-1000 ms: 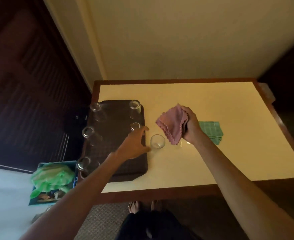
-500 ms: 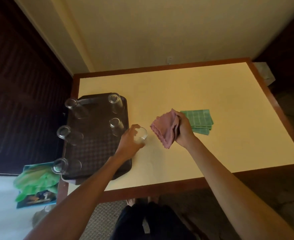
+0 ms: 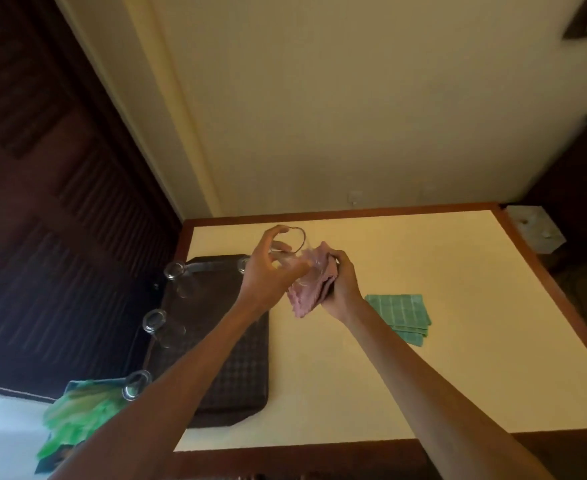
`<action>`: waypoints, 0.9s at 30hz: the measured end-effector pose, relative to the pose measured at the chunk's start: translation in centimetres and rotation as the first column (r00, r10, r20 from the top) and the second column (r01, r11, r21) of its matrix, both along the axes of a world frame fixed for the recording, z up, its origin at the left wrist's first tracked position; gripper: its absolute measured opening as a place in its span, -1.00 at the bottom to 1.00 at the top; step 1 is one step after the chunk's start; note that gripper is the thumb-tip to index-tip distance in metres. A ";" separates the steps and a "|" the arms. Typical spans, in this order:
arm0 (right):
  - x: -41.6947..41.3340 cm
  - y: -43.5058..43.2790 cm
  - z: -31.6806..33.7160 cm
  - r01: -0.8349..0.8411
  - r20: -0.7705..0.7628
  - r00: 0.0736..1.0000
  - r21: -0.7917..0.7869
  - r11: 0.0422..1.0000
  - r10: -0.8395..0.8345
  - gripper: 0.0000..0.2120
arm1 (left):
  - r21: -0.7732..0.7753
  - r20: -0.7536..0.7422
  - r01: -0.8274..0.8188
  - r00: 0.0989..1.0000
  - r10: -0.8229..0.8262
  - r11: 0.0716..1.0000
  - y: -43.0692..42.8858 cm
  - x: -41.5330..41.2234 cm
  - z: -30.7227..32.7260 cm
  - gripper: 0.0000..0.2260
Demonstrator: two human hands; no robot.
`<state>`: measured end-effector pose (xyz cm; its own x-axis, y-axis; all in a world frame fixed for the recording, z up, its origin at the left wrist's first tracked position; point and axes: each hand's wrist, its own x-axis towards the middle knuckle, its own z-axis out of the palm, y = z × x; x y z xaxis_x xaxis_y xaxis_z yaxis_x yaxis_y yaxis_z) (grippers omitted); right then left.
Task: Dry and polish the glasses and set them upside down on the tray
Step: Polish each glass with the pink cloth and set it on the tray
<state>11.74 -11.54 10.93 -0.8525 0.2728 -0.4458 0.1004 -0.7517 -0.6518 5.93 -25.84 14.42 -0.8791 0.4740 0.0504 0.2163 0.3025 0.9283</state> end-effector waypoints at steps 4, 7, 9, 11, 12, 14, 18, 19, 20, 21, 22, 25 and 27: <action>-1.4 -0.1 1.9 -0.064 -0.040 0.997 0.039 0.997 0.066 -0.80 | 0.016 -0.088 -0.014 0.996 0.015 1.000 0.4 0.0 1.8 -0.39; -2.0 -0.1 2.6 -0.111 -0.025 0.993 0.057 0.992 0.113 -0.78 | -0.013 -0.200 -0.028 0.979 0.025 1.000 0.3 -1.4 3.4 -0.35; -2.1 0.1 3.5 -0.118 -0.019 0.993 0.086 0.989 0.120 -0.74 | -0.005 -0.199 -0.083 0.977 0.080 0.997 0.1 -2.9 4.5 -0.16; -2.4 0.7 4.4 -0.096 -0.014 0.995 0.120 0.988 0.099 -0.71 | 0.041 -0.153 -0.125 0.980 0.130 0.991 -0.2 -4.2 5.7 -0.08; -2.5 1.1 5.1 -0.081 -0.033 0.996 0.115 0.990 0.085 -0.69 | 0.078 -0.116 -0.135 0.983 0.143 0.988 -0.2 -4.7 6.1 -0.09; -3.1 2.1 6.2 -0.055 -0.085 0.994 0.098 0.994 0.064 -0.59 | 0.163 0.024 -0.145 0.989 0.143 0.976 -0.3 -5.5 6.7 -0.24; -4.2 2.8 8.7 -0.052 -0.168 0.982 0.210 0.976 0.089 -0.56 | 0.219 0.255 -0.087 0.967 0.029 0.972 1.0 -4.9 6.1 -0.63; -4.4 2.6 9.1 -0.064 -0.192 0.975 0.259 0.964 0.117 -0.55 | 0.233 0.282 -0.056 0.959 -0.012 0.971 1.6 -4.3 6.0 -0.63; -4.7 2.2 9.3 -0.077 -0.204 0.967 0.330 0.941 0.151 -0.51 | 0.241 0.306 -0.030 0.951 -0.047 0.970 2.3 -3.9 5.7 -0.60; -5.0 1.9 9.3 -0.068 -0.205 0.965 0.404 0.912 0.163 -0.47 | 0.259 0.330 -0.016 0.941 -0.073 0.966 3.1 -3.3 5.6 -0.55; -5.3 1.4 9.2 -0.039 -0.221 0.962 0.466 0.884 0.159 -0.43 | 0.269 0.350 -0.018 0.933 -0.080 0.963 3.7 -3.0 5.6 -0.53; -5.8 0.7 9.7 0.039 -0.226 0.968 0.559 0.828 0.106 -0.42 | 0.305 0.447 -0.107 0.894 -0.043 0.946 5.0 -2.9 5.9 -0.48; -6.2 0.3 9.5 0.086 -0.257 0.963 0.585 0.806 0.083 -0.49 | 0.311 0.498 -0.170 0.867 -0.008 0.935 5.5 -3.8 6.1 -0.46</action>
